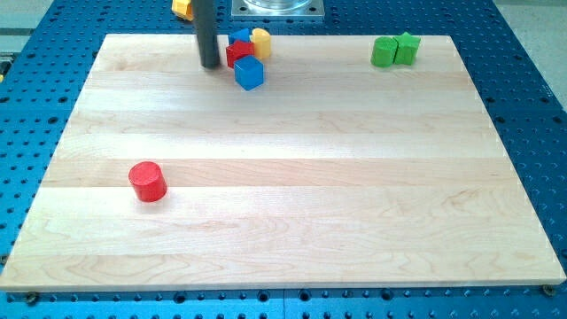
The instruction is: Separate the triangle from the red star
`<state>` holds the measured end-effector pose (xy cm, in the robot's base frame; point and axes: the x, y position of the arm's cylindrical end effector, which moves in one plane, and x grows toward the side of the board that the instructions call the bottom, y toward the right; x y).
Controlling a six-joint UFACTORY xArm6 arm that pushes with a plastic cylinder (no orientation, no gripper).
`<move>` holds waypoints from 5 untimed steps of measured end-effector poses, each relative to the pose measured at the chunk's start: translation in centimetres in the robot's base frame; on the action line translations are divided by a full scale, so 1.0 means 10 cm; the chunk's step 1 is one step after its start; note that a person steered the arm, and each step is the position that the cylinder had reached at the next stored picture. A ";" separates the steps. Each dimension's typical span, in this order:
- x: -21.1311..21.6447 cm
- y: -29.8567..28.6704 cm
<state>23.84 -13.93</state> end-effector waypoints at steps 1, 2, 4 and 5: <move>-0.36 0.01; -0.26 0.76; -0.11 1.90; -0.39 1.27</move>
<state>19.96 -1.21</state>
